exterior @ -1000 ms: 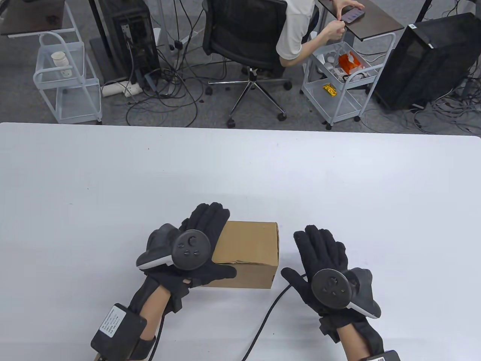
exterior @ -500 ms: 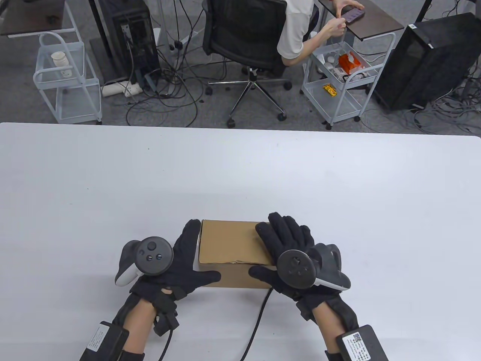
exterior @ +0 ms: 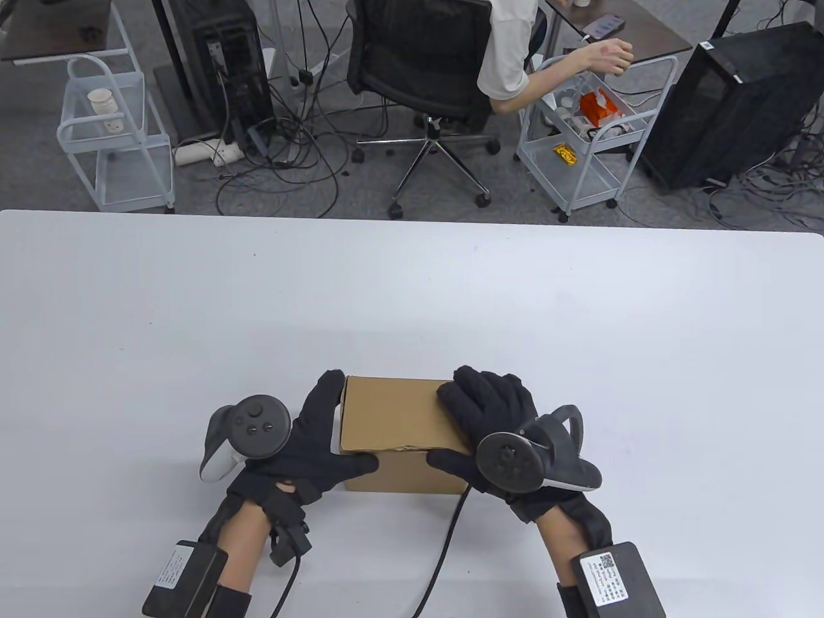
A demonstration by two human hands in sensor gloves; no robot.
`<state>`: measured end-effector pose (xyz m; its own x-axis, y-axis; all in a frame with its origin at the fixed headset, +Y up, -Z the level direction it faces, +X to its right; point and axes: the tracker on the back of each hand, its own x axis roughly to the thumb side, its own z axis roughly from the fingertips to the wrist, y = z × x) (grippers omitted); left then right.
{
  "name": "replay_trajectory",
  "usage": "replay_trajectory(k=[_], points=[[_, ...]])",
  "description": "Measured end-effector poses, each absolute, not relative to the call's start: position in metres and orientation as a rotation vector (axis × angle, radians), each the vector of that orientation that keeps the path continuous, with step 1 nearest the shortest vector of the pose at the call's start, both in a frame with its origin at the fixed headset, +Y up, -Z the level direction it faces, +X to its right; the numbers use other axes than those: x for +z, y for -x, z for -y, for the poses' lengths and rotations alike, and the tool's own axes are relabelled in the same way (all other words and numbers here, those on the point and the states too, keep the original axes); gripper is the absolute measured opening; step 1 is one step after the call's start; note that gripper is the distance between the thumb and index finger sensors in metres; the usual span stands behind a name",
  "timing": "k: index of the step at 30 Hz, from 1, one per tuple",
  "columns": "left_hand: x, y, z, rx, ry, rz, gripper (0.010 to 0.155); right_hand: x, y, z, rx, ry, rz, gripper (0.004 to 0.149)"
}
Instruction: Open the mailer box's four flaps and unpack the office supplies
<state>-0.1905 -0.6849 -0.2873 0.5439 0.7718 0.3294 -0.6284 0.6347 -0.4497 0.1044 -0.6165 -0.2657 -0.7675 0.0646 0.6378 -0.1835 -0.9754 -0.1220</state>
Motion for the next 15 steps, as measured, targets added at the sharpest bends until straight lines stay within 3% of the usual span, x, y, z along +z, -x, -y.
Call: replay_trajectory(k=[15], points=[[-0.290, 0.189, 0.684, 0.775, 0.285, 0.512, 0.127, -0.265, -0.091, 0.609, 2.926, -1.225, 0.291, 0.082]])
